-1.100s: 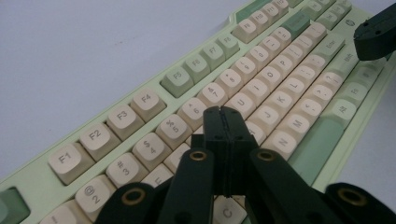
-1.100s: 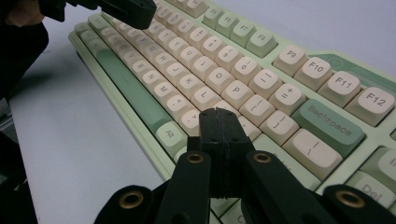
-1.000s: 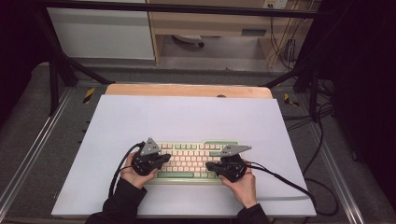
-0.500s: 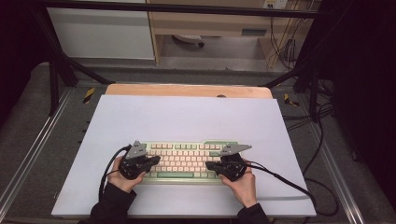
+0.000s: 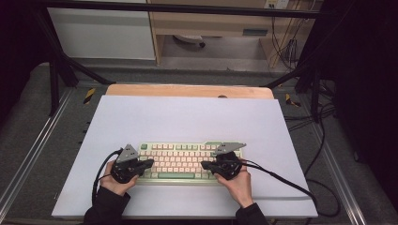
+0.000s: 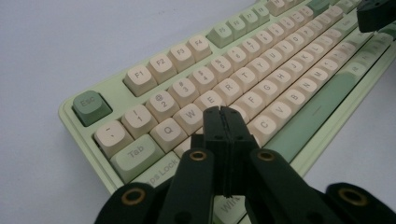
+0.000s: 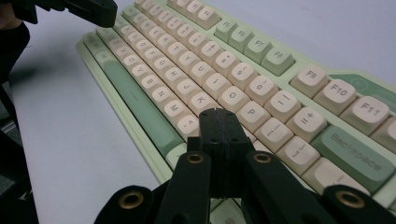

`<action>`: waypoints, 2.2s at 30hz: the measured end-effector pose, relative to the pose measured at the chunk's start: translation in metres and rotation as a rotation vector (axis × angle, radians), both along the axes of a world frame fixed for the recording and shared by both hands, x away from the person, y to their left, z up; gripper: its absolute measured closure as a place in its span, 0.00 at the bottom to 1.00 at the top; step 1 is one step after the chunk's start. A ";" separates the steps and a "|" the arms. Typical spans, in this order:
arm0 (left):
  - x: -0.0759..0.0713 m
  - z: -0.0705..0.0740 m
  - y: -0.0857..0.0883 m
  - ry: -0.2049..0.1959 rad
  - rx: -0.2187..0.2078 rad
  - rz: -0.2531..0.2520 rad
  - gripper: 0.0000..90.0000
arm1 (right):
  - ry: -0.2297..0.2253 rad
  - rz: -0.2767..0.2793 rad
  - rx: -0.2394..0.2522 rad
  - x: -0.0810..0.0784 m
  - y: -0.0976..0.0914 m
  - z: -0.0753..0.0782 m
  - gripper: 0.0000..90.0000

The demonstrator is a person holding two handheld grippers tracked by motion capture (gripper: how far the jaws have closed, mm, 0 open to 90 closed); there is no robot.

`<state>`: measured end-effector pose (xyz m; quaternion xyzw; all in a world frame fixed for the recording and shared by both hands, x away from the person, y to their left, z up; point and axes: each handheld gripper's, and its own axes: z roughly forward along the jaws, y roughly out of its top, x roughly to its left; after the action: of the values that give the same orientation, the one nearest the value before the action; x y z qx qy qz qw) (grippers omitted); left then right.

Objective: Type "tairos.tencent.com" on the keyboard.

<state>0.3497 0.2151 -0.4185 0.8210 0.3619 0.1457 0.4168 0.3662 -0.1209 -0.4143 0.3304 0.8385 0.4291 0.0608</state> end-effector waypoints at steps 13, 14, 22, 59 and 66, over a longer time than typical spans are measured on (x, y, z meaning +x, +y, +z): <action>0.000 -0.005 0.005 0.012 -0.008 0.004 1.00 | 0.027 0.016 -0.013 0.003 0.010 -0.014 1.00; 0.000 -0.005 0.005 0.013 -0.008 0.004 1.00 | 0.027 0.017 -0.014 0.003 0.010 -0.015 1.00; -0.001 -0.006 0.004 0.015 -0.005 0.001 1.00 | 0.029 0.020 -0.016 0.002 0.012 -0.017 1.00; -0.003 0.003 -0.016 0.008 -0.006 -0.036 1.00 | -0.009 -0.034 0.001 -0.001 -0.020 -0.001 1.00; -0.002 0.003 -0.030 0.014 0.006 -0.055 1.00 | -0.008 -0.034 0.006 -0.001 -0.022 0.000 1.00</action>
<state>0.3475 0.1851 -0.4160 0.8330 0.3415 0.1296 0.4155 0.3654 -0.1434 -0.4147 0.3429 0.8312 0.4319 0.0704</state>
